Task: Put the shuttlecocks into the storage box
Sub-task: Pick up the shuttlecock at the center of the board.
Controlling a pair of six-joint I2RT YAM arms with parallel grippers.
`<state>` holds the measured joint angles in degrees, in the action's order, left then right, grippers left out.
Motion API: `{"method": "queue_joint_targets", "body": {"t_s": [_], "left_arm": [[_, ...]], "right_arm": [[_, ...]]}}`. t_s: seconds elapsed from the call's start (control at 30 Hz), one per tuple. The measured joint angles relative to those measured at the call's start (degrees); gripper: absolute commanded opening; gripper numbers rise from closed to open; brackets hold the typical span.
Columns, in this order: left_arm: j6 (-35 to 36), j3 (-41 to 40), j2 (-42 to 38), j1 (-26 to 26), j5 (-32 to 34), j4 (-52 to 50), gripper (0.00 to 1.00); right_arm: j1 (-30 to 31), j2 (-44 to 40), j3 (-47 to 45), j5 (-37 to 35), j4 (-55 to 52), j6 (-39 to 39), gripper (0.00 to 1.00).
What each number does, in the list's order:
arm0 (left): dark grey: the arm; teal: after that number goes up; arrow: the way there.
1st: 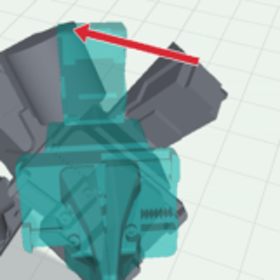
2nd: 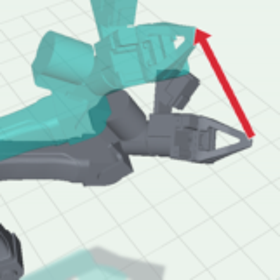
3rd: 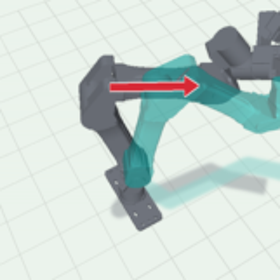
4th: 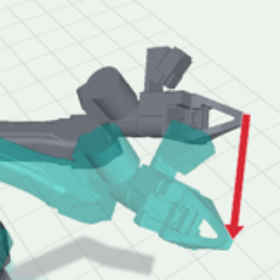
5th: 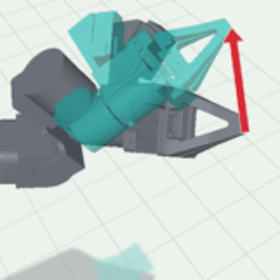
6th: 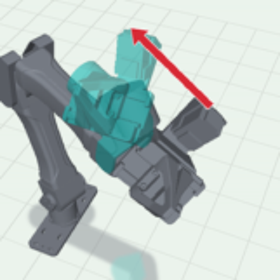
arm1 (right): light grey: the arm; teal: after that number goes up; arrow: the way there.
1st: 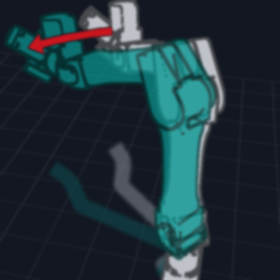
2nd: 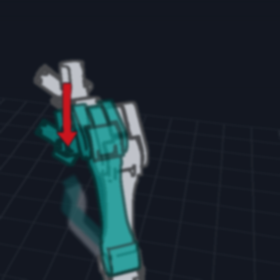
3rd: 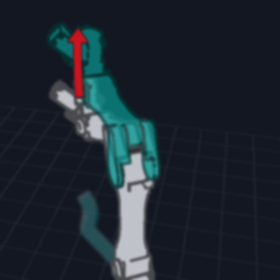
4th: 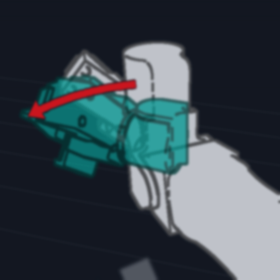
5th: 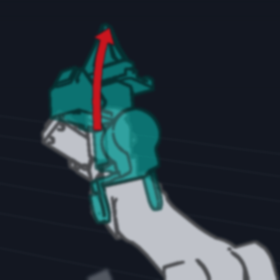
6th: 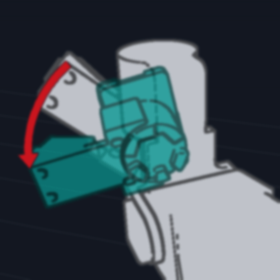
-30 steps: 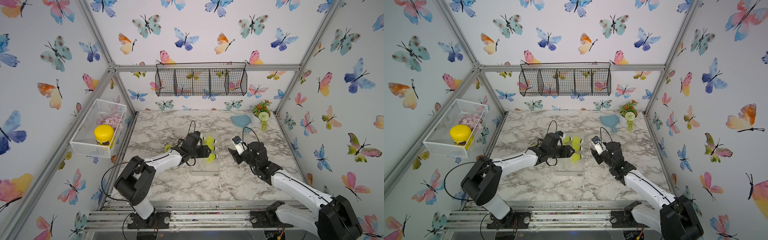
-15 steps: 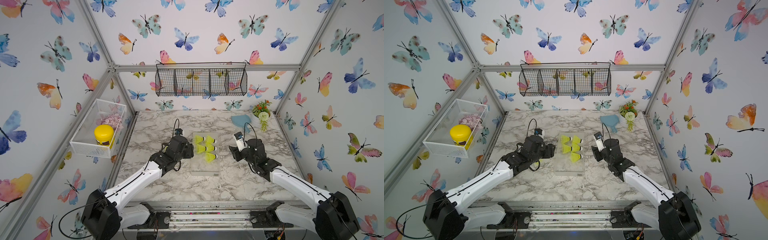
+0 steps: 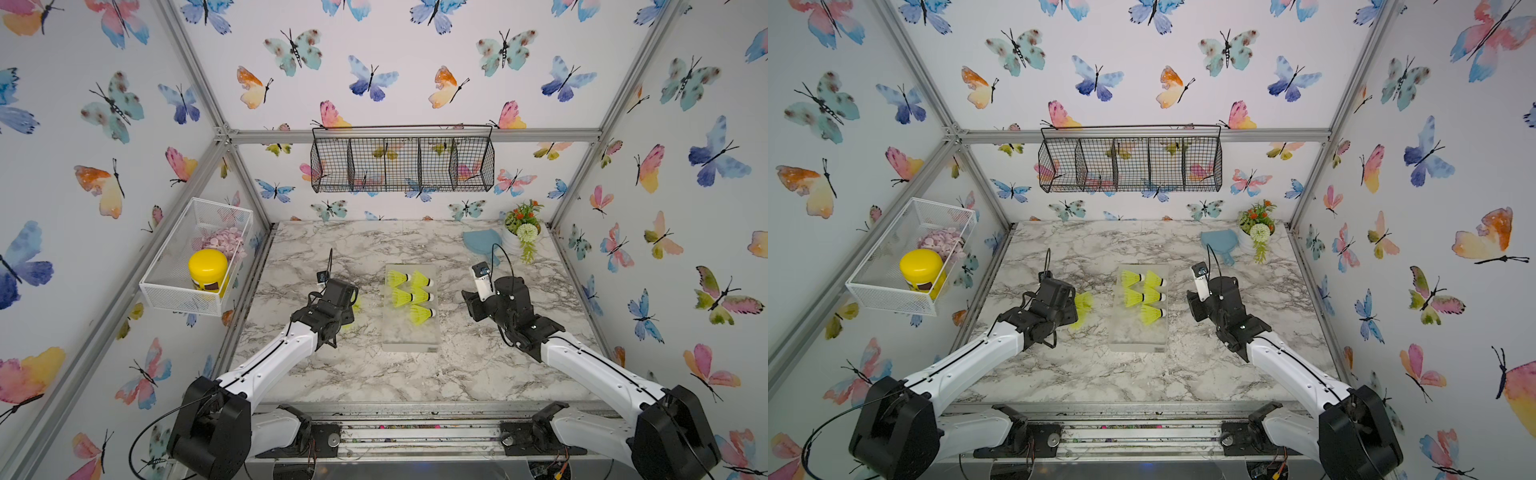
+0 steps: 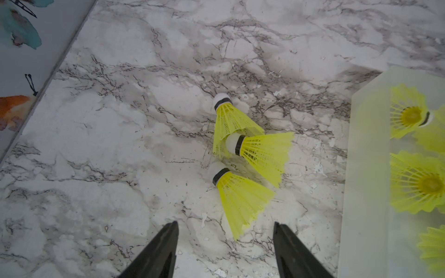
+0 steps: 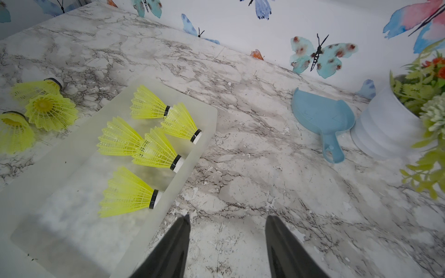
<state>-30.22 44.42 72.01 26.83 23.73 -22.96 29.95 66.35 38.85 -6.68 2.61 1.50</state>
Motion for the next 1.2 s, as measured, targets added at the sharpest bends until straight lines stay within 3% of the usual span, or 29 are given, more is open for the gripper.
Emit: {"method": "queue_joint_targets", "body": {"t_s": [0.5, 0.8, 0.97, 1.2], "left_arm": [[2.36, 0.83, 9.94, -0.11, -2.10, 0.37, 0.59], [3.23, 2.73, 14.19, -0.15, -2.78, 1.70, 0.26], [2.99, 2.84, 14.19, -0.55, -2.75, 2.40, 0.01], [2.43, 2.84, 12.96, -1.27, -2.62, 2.12, 0.00]], "right_arm": [[-0.02, 0.09, 0.00, -1.53, -0.46, 0.00, 0.57], [-0.02, 0.13, -0.02, -2.12, -0.48, 0.00, 0.57], [-0.02, 0.13, -0.02, -2.14, -0.48, 0.02, 0.57], [-0.02, 0.13, -0.02, -1.79, -0.48, 0.44, 0.57]]}}
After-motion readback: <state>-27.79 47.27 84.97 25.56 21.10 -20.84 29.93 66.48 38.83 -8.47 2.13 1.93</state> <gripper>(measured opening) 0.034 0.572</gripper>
